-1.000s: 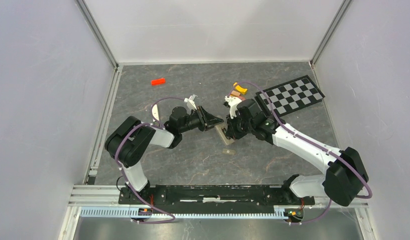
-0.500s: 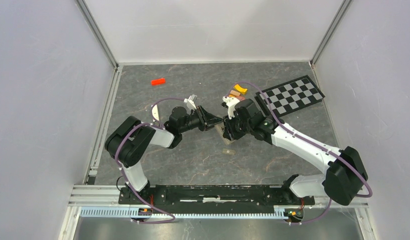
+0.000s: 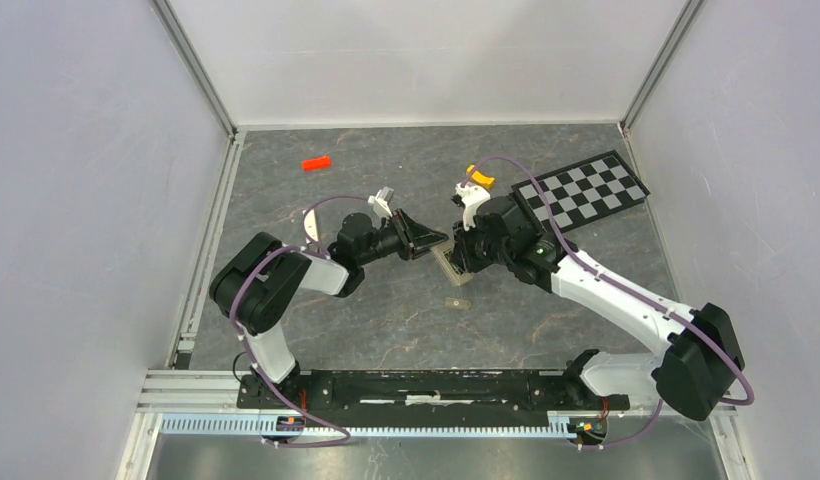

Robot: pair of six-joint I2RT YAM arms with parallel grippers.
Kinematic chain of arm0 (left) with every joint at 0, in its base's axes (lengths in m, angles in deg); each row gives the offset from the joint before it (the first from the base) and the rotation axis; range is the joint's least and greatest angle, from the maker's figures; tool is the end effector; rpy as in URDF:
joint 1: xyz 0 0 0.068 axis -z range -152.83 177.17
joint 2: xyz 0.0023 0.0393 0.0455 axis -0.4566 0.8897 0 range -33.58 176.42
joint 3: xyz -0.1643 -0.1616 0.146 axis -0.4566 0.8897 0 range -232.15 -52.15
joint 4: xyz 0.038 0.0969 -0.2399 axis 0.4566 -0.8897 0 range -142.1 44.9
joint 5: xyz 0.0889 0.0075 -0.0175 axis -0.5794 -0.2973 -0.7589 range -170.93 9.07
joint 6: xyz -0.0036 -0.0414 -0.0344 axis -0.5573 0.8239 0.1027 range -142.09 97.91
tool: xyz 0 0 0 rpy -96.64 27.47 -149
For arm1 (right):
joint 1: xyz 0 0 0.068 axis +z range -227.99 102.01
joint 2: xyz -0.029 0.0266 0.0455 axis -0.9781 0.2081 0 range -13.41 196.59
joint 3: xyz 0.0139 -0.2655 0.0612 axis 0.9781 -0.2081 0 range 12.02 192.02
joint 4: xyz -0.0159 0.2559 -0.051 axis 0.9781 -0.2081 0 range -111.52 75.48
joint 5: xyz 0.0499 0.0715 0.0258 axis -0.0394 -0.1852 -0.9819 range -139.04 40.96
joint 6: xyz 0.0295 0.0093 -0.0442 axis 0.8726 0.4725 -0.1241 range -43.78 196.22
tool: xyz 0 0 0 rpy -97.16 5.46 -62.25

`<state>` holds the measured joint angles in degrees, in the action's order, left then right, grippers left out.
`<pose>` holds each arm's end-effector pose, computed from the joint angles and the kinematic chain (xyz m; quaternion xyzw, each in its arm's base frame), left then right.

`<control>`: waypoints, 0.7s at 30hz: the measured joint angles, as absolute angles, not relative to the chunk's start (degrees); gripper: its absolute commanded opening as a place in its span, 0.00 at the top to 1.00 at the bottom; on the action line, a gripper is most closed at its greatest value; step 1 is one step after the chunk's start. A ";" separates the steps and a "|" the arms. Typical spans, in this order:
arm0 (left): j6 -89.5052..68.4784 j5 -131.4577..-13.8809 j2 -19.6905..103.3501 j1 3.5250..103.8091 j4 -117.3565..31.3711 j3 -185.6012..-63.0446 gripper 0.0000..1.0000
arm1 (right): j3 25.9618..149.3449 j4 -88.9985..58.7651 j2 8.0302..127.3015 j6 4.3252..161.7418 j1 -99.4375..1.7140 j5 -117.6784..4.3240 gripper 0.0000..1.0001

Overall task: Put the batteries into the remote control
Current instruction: Load the battery into the remote control.

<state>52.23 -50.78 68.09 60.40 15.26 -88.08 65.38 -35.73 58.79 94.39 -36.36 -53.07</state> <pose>0.2689 -0.1974 0.1634 -0.0867 0.7301 -0.6380 0.2289 0.2034 0.1840 0.2721 -0.1987 0.8840 0.2380 0.3499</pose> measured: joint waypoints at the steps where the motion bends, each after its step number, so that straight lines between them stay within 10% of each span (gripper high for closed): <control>1: 52.34 -50.78 68.09 60.40 15.39 -88.08 0.98 | 65.23 -35.47 58.81 94.39 -36.36 -53.09 0.82; 21: 53.70 -50.76 69.05 60.42 16.29 -88.12 0.98 | 64.68 -35.97 59.14 94.07 -36.36 -53.51 0.94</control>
